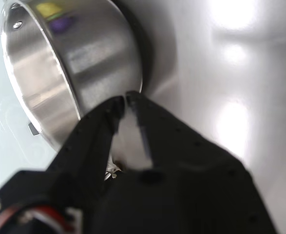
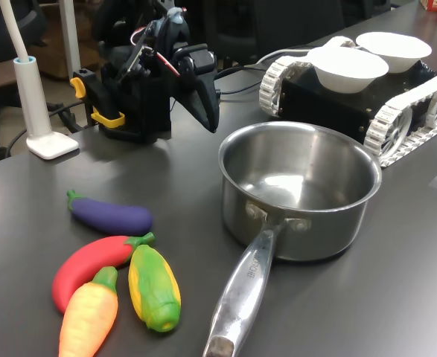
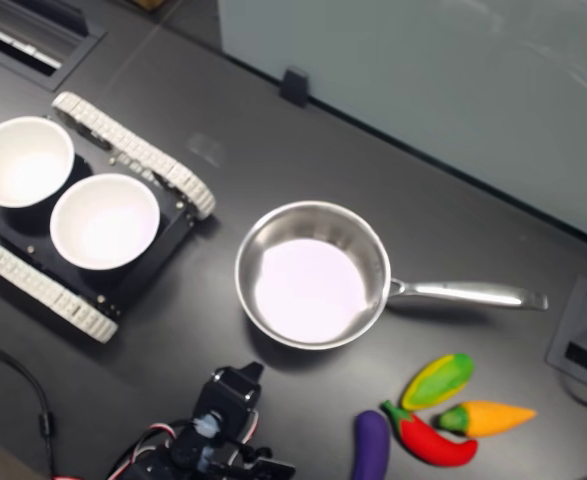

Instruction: Pick up the chilli and place them in the pan

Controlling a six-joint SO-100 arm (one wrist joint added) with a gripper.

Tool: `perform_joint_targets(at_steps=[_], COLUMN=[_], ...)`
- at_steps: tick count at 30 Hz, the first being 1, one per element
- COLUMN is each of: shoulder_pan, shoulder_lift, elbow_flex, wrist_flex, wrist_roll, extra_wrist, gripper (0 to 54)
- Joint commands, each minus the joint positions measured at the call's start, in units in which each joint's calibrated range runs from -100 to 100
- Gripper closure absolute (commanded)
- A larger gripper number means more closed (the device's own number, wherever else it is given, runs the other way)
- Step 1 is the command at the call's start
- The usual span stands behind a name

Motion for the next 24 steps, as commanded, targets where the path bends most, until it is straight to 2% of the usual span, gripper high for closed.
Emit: perform_joint_targets(at_steps=[1, 14, 24], shoulder_pan=[1.08, 5.90, 11.97], shoulder_lift=[4.14, 18.15, 25.48], elbow_flex=[-11.53, -33.70, -44.69], wrist_flex=[2.11, 7.05, 7.05], wrist_roll=[0.34, 0.68, 1.86], extra_wrist=[-0.28, -0.28, -0.19], gripper=[53.6, 53.6, 53.6])
